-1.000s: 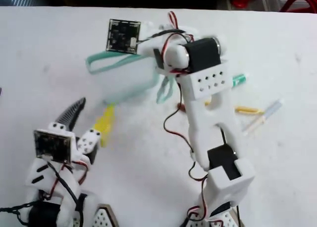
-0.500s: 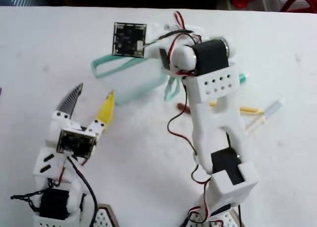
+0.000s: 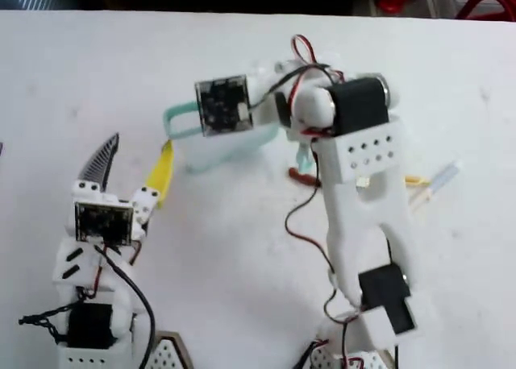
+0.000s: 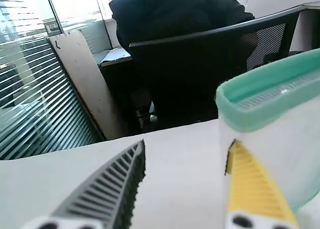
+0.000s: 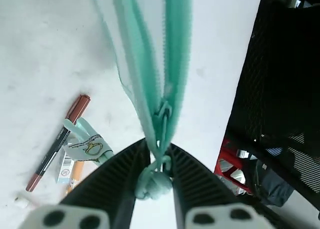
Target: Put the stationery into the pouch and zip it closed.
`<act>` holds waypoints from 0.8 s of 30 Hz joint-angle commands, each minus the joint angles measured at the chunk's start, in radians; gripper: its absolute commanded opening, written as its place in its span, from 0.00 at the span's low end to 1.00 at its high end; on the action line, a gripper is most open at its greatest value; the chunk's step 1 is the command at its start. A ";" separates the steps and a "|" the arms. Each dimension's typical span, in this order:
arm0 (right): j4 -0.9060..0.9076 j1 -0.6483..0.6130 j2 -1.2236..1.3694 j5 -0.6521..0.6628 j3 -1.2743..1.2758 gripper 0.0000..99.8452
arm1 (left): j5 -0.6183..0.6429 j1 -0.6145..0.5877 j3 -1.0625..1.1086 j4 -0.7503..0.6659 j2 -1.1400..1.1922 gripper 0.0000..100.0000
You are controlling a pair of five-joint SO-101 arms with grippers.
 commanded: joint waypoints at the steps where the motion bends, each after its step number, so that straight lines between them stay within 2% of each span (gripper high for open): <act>1: 0.013 0.005 -0.160 0.083 0.095 0.02 | 0.011 0.061 -0.008 0.049 -0.002 0.28; 8: -0.035 0.012 -0.203 0.086 0.170 0.02 | 0.011 0.302 -0.008 0.117 -0.002 0.31; 12: -0.033 0.005 -0.202 0.086 0.170 0.02 | 0.014 0.392 -0.009 0.110 -0.004 0.31; 17: -0.033 -0.021 -0.199 0.083 0.175 0.02 | 0.018 0.433 -0.011 0.109 -0.004 0.31; 20: -0.097 -0.028 -0.199 0.044 0.199 0.02 | 0.018 0.429 -0.028 0.130 -0.005 0.30; 24: -0.174 -0.008 -0.199 0.025 0.221 0.02 | 0.018 0.377 -0.115 0.298 -0.007 0.29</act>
